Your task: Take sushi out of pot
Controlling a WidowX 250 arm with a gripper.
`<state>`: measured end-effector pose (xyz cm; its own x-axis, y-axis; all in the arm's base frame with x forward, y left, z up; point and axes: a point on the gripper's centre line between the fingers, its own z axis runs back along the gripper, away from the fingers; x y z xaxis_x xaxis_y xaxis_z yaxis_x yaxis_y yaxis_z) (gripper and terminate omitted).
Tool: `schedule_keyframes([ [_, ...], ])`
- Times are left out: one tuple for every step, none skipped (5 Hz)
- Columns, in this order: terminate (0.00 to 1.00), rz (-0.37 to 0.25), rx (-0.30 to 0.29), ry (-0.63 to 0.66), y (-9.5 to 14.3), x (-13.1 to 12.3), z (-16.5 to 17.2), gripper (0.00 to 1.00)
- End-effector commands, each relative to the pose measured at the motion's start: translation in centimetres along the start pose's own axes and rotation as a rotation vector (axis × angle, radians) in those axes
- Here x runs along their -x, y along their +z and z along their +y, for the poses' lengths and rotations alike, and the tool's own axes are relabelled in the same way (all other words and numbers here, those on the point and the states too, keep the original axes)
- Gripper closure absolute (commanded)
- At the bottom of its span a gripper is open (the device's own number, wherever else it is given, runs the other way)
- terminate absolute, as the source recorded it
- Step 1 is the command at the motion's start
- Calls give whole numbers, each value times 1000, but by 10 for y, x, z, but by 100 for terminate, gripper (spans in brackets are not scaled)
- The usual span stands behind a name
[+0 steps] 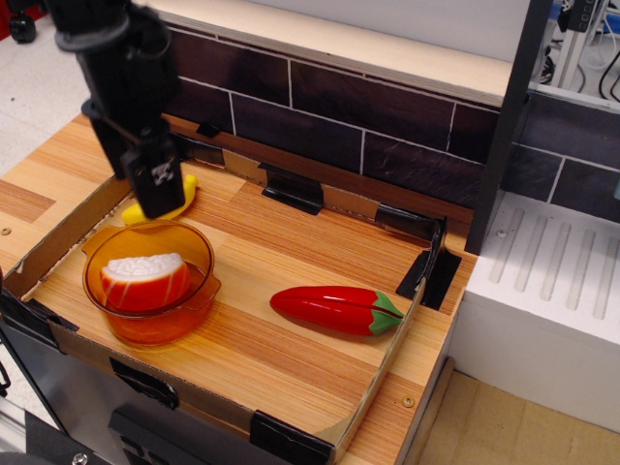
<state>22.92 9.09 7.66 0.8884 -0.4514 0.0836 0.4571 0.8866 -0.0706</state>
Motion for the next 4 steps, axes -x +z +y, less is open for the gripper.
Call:
schedule_keyframes([
  [0, 42, -8, -76, -10, 10, 1, 0],
  [0, 71, -28, -102, -21, 14, -4, 0],
  [0, 100, -31, -110, -33, 16, -4, 0],
  [0, 129, -22, -103, -41, 15, -4, 0],
])
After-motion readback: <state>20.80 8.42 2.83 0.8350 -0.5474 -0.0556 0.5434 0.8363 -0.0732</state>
